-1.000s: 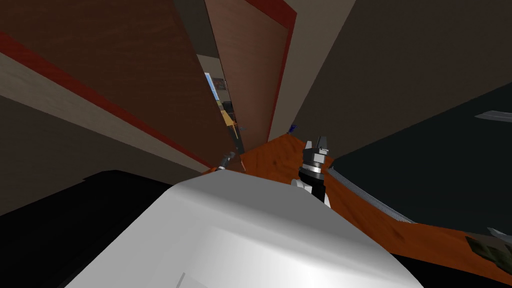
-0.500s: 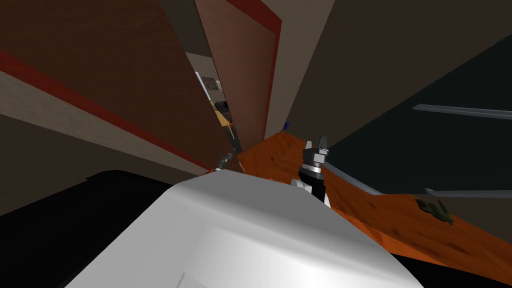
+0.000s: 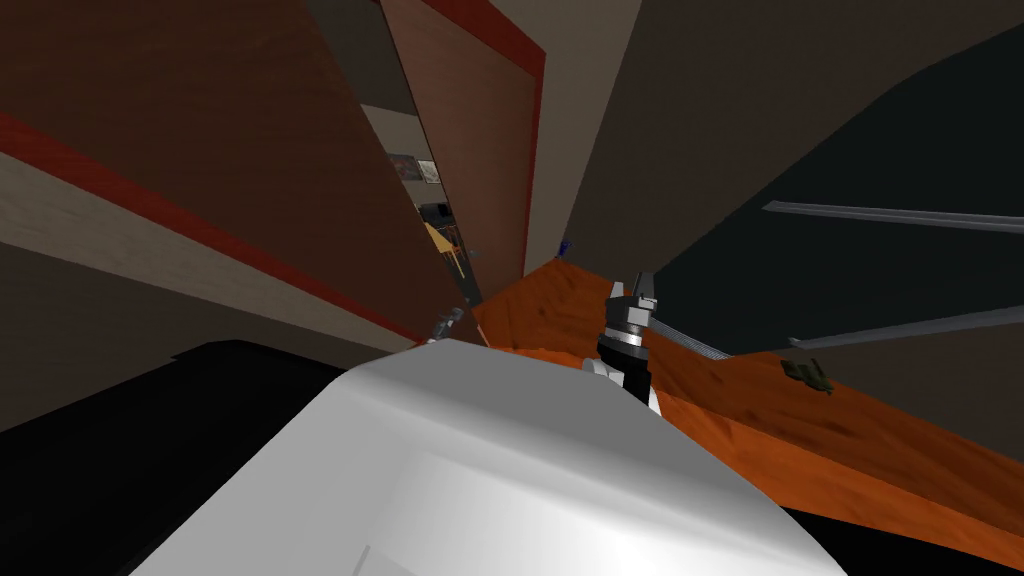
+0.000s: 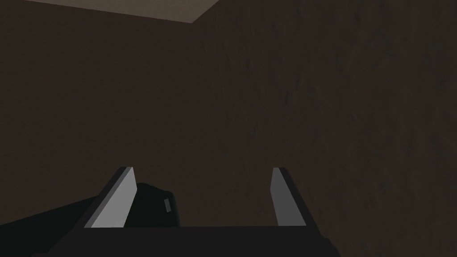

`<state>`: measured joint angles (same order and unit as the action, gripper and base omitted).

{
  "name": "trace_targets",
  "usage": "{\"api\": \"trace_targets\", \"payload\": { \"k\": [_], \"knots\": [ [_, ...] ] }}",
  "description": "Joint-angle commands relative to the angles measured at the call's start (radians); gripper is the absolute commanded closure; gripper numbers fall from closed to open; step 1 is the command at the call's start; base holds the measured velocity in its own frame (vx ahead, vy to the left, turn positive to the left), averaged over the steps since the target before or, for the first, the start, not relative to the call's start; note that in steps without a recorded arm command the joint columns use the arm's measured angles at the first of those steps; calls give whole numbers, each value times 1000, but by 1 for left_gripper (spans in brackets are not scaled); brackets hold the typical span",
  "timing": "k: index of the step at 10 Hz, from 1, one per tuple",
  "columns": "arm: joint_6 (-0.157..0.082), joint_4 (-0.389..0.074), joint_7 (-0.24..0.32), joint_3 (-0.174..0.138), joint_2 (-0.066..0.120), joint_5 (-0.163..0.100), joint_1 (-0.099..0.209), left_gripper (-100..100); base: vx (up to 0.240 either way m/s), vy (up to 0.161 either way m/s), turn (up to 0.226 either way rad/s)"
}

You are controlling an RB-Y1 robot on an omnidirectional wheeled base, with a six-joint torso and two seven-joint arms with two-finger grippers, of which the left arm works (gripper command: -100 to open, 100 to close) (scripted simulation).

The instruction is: Pull the door open

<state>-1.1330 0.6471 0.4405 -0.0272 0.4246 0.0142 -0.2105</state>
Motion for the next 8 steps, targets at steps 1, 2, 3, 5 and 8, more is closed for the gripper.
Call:
{"api": "trace_targets", "payload": {
  "k": [1,2,3,5,8],
  "knots": [
    [-24,-8,6,0,8,1,-14,100,-172,52,-123],
    [-42,-15,10,1,13,3,-23,100,-204,51,-176],
    [-59,-22,14,2,18,5,-31,100,-227,50,-189],
    [-59,-22,14,2,18,5,-31,100,-99,22,-3],
    [-102,-38,25,4,31,8,-52,100,-115,31,-133]
  ]
}}
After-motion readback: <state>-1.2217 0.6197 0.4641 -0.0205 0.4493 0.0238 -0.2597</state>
